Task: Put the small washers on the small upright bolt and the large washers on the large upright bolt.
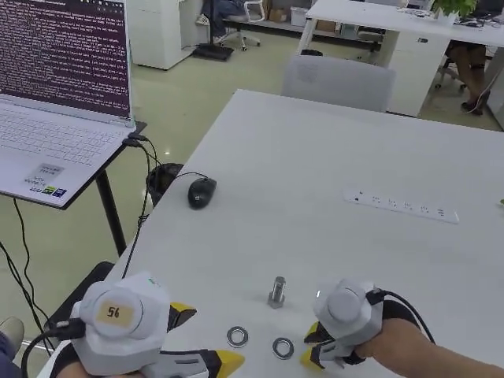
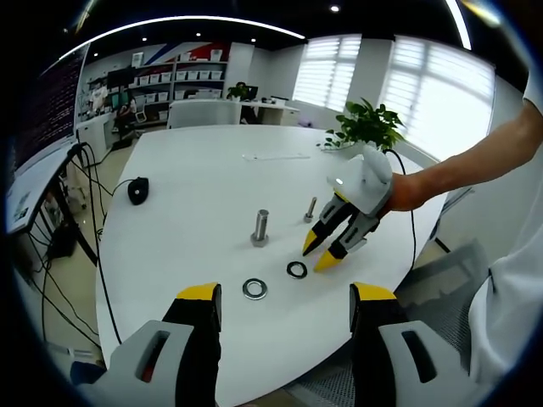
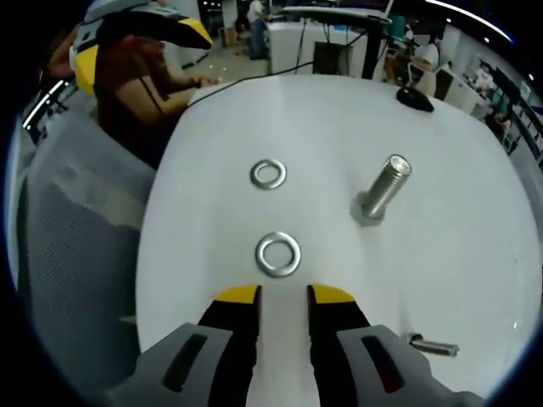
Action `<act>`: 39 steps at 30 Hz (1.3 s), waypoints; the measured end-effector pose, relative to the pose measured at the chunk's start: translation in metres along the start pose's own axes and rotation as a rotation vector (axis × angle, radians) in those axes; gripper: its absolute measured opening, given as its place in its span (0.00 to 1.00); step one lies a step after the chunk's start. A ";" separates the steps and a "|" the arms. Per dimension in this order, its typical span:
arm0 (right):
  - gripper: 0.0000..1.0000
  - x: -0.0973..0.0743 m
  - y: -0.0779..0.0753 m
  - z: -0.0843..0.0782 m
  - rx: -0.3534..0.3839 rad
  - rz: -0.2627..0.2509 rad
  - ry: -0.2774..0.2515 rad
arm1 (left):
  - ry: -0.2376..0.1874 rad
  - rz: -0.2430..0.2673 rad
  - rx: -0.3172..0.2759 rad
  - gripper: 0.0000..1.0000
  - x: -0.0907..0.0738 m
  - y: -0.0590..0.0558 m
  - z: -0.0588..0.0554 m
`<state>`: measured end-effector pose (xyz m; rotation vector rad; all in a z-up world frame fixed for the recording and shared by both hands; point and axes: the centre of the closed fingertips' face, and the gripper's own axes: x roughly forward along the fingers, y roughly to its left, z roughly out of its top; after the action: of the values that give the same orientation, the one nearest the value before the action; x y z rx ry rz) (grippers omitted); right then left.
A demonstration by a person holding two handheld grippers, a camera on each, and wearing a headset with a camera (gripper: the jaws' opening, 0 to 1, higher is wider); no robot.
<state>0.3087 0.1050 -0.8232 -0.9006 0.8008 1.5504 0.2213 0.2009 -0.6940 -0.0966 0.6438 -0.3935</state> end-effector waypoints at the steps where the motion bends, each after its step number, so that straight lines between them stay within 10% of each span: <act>1: 0.25 0.002 0.000 0.002 -0.006 0.003 -0.001 | -0.001 0.001 -0.002 0.60 0.000 0.001 0.000; 23: 0.24 0.013 0.004 0.017 -0.194 0.063 0.046 | -0.003 -0.004 0.005 0.60 0.001 -0.002 0.003; 39: 0.23 0.009 0.002 0.015 -0.109 0.037 0.006 | 0.002 0.000 0.005 0.60 -0.001 -0.001 0.002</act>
<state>0.3044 0.1221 -0.8236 -0.9742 0.7468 1.6370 0.2215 0.2005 -0.6923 -0.0916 0.6445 -0.3950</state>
